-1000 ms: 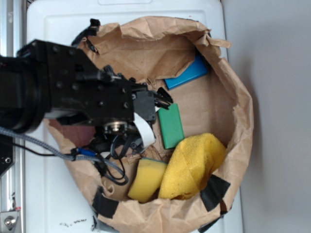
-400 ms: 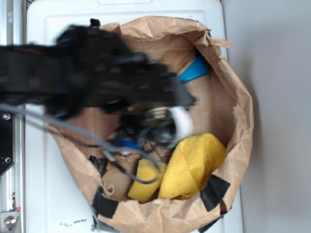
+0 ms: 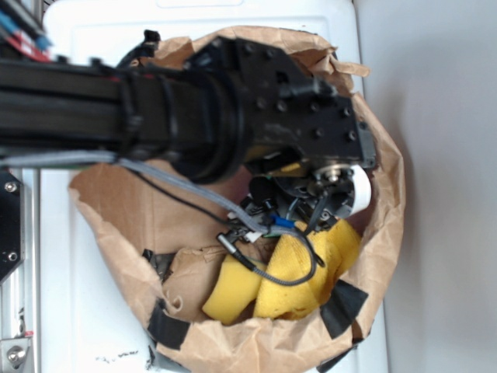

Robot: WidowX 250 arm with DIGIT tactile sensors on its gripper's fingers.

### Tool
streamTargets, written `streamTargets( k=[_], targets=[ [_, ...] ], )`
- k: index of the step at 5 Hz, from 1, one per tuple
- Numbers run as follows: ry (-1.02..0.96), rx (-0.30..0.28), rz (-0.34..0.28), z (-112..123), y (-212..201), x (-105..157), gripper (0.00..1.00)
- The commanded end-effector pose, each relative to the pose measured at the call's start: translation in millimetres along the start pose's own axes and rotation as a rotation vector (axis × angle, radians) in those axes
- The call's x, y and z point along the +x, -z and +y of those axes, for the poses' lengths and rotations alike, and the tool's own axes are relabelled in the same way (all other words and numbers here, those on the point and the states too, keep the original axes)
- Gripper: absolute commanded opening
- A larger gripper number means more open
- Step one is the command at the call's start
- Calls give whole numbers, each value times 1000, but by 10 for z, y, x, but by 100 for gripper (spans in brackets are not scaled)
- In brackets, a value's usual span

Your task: Grab the green block.

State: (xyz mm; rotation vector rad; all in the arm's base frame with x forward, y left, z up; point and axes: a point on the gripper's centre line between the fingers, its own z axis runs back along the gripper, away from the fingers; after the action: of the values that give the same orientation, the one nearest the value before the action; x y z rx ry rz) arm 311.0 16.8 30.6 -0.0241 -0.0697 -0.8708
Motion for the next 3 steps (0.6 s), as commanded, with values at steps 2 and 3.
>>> streamTargets(
  k=[2, 3],
  targets=[
    [32, 160, -27, 247, 363, -377, 0],
    [11, 154, -31, 282, 345, -341, 0]
  ],
)
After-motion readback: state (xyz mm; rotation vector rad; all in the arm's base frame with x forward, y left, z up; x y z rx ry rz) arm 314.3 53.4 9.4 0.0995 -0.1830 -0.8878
